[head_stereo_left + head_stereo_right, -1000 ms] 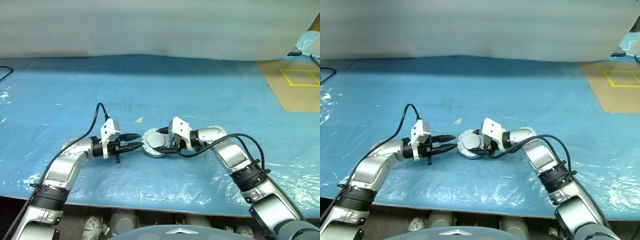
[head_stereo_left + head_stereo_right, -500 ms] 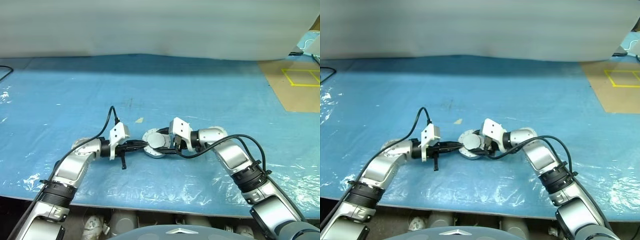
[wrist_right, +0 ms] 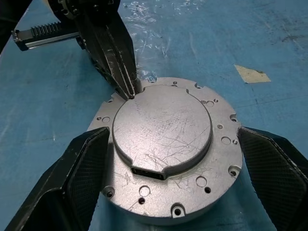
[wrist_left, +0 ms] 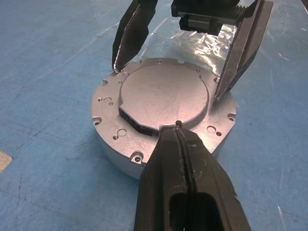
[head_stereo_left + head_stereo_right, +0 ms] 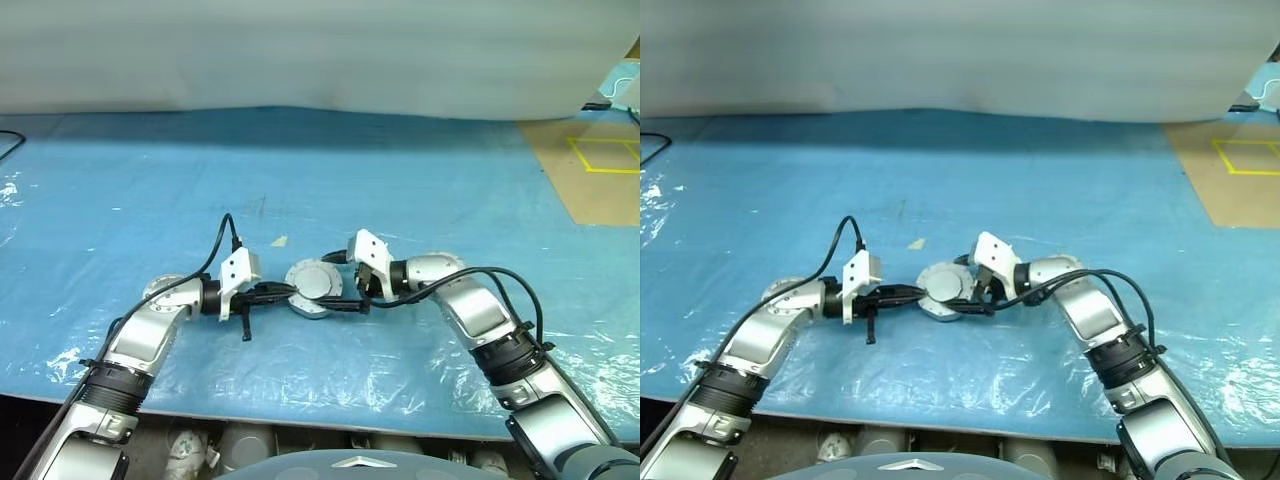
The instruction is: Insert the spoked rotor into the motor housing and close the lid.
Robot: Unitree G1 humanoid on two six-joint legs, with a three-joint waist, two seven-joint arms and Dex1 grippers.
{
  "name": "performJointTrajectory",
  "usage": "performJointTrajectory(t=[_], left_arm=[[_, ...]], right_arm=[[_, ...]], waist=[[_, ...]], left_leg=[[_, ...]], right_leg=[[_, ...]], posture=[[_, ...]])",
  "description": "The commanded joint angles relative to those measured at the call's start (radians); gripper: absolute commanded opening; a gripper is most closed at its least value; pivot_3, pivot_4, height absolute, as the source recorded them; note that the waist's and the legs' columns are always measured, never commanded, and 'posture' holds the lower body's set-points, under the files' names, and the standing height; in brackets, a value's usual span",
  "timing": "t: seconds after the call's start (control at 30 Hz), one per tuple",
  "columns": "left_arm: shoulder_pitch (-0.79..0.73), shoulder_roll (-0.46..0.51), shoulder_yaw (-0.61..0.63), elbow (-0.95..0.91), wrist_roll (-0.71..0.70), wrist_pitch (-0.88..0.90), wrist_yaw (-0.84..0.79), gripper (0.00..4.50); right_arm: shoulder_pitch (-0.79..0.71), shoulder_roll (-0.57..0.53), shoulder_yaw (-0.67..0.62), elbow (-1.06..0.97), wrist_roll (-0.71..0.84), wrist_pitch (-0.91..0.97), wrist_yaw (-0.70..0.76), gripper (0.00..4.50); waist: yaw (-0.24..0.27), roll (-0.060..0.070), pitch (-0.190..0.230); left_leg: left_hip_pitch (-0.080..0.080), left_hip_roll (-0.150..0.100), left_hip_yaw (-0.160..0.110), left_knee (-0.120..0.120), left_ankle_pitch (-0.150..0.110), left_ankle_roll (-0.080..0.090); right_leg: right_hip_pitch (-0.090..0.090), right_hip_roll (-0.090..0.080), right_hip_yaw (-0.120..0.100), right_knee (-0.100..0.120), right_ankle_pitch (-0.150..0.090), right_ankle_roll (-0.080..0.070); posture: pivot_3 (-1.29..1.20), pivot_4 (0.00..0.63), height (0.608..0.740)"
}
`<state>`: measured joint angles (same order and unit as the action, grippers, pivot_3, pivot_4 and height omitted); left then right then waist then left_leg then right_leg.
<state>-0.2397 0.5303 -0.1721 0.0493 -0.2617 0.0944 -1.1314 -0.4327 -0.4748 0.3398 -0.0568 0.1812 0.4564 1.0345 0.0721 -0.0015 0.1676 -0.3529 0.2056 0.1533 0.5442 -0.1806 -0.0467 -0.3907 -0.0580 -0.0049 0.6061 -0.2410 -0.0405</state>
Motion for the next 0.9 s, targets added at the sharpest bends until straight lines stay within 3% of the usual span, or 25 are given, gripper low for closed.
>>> performJointTrajectory(t=[0.03, 0.33, 0.6, 0.9], left_arm=[[0.004, 0.001, -0.017, 0.019, 0.021, -0.003, 0.003, 0.00], [-0.007, -0.007, -0.022, 0.056, 0.027, -0.035, -0.002, 0.00], [-0.009, -0.010, -0.026, 0.087, 0.030, -0.067, -0.010, 0.00], [-0.016, -0.007, -0.026, 0.110, 0.030, -0.087, -0.017, 0.00]], right_arm=[[0.002, -0.007, -0.038, -0.039, 0.047, 0.046, 0.004, 4.47], [-0.007, 0.009, -0.242, -0.132, 0.248, 0.247, -0.077, 4.47], [0.048, 0.009, -0.434, -0.013, 0.473, 0.732, -0.186, 4.47], [0.151, 0.077, -0.422, -0.056, 0.560, 0.849, -0.248, 4.47]], waist=[[0.000, 0.000, 0.000], [0.003, 0.000, 0.000], [0.013, 0.000, 0.000], [0.023, 0.003, -0.001]], left_leg=[[-0.001, 0.000, 0.000, 0.000, 0.000, 0.000], [-0.002, 0.000, 0.000, 0.000, 0.000, 0.000], [-0.003, 0.000, 0.000, 0.000, 0.000, -0.001], [-0.003, 0.001, 0.002, 0.000, 0.001, -0.001]], right_leg=[[-0.001, 0.000, 0.000, 0.000, 0.000, 0.000], [-0.002, 0.000, 0.000, 0.001, 0.000, 0.000], [-0.003, 0.000, 0.000, 0.000, 0.000, 0.000], [-0.005, 0.000, 0.000, 0.001, 0.000, 0.000]], posture=[[0.00, 0.150, 0.740], [0.00, 0.150, 0.740], [0.00, 0.150, 0.740], [0.00, 0.150, 0.740]])
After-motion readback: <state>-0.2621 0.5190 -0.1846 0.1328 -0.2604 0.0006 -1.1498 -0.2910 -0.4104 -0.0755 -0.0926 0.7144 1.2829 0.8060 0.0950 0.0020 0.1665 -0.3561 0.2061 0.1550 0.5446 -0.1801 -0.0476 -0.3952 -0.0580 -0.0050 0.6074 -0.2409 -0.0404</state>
